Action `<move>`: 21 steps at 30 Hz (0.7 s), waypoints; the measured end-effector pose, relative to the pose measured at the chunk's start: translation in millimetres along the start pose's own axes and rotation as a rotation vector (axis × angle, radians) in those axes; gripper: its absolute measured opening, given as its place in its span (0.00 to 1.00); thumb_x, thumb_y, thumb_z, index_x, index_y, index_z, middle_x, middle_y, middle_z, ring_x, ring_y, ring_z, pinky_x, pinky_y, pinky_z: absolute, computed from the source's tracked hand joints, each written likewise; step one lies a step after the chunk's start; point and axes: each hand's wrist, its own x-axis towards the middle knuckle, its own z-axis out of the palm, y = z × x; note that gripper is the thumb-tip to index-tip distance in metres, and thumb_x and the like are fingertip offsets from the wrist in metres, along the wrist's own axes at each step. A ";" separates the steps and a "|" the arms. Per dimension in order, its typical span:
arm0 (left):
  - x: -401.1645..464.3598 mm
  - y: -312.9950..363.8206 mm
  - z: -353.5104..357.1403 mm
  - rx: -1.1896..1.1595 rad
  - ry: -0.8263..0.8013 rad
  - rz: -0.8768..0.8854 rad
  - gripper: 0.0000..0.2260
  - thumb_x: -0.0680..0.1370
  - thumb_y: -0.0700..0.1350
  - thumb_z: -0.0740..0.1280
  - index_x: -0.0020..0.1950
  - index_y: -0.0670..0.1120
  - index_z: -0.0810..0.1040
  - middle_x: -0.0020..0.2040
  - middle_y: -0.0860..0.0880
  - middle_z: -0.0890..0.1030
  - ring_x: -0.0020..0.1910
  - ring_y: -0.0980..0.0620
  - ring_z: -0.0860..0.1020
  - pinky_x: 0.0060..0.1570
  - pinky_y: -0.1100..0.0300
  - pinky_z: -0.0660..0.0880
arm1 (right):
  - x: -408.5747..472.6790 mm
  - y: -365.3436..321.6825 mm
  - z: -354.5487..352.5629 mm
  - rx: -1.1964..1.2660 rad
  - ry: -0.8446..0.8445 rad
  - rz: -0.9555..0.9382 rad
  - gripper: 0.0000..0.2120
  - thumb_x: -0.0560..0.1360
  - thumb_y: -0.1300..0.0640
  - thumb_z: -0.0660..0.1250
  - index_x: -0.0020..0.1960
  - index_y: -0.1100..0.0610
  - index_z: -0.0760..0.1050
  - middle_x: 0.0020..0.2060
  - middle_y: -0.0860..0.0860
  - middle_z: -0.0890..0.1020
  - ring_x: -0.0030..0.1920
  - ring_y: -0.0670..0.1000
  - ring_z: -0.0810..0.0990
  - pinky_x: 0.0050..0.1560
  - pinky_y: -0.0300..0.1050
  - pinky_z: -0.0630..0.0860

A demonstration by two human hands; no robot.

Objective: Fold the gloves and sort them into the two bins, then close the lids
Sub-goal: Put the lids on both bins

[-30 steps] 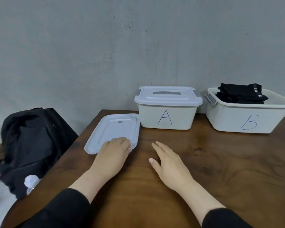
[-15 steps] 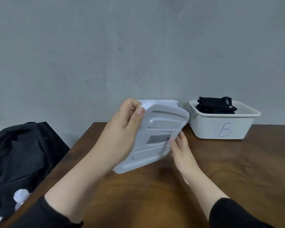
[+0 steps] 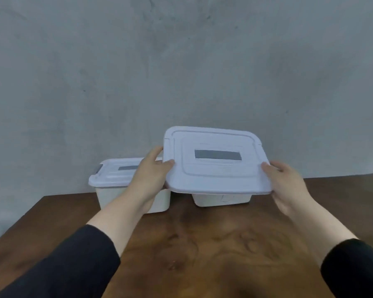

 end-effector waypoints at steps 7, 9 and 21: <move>81.0 -5.6 58.5 -0.006 0.031 -0.074 0.08 0.80 0.45 0.66 0.57 0.48 0.83 0.48 0.50 0.86 0.46 0.50 0.83 0.42 0.58 0.79 | 87.3 -31.4 -19.0 -0.169 -0.070 -0.080 0.15 0.79 0.58 0.63 0.57 0.69 0.76 0.46 0.54 0.77 0.46 0.53 0.74 0.52 0.53 0.76; 103.1 -17.4 72.3 0.045 0.080 -0.067 0.08 0.80 0.47 0.66 0.56 0.50 0.83 0.50 0.51 0.86 0.51 0.50 0.83 0.48 0.58 0.78 | 113.5 -25.3 -15.8 -0.237 -0.076 -0.050 0.18 0.76 0.55 0.62 0.55 0.70 0.74 0.43 0.53 0.74 0.44 0.53 0.69 0.46 0.52 0.68; 165.5 -93.6 115.7 0.292 0.169 -0.152 0.10 0.82 0.43 0.61 0.60 0.51 0.78 0.49 0.56 0.81 0.49 0.58 0.78 0.42 0.63 0.74 | 202.4 71.2 -10.6 -0.534 -0.252 0.026 0.12 0.81 0.59 0.57 0.52 0.55 0.80 0.44 0.52 0.82 0.45 0.54 0.77 0.41 0.47 0.70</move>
